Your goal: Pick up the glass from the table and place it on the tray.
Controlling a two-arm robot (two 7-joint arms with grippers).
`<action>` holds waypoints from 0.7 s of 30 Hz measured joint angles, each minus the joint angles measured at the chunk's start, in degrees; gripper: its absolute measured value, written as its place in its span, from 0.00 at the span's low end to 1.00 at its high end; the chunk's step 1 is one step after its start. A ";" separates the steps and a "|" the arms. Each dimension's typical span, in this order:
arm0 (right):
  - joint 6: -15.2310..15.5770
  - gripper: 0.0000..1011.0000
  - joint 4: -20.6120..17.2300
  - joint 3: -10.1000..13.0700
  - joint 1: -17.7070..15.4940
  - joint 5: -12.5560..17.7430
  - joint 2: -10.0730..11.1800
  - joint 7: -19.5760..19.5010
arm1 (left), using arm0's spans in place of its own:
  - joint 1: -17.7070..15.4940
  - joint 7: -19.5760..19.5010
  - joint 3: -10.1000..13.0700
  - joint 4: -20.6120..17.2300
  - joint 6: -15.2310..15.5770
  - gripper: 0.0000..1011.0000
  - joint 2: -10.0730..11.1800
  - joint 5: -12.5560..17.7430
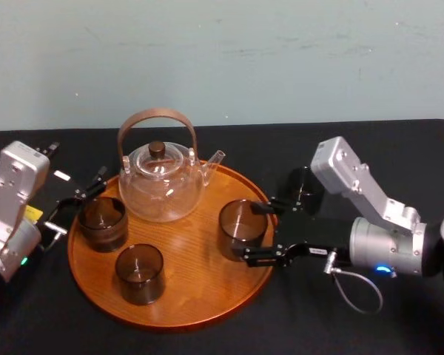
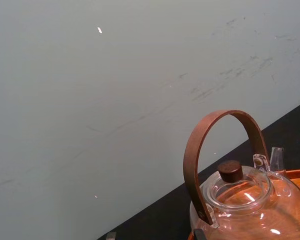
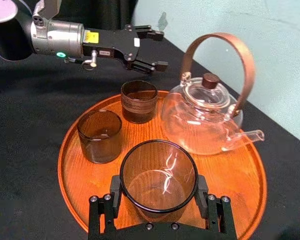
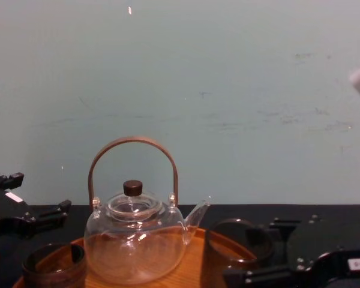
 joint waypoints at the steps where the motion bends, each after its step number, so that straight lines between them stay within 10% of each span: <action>1: -0.14 0.87 0.39 -0.46 0.32 -0.06 -0.31 0.12 | 0.00 0.00 0.00 0.00 0.00 0.99 0.00 0.00; 21: -2.92 0.87 5.27 -4.40 1.83 -1.06 -2.91 1.47 | 0.00 0.00 0.00 0.00 0.00 0.99 0.00 0.00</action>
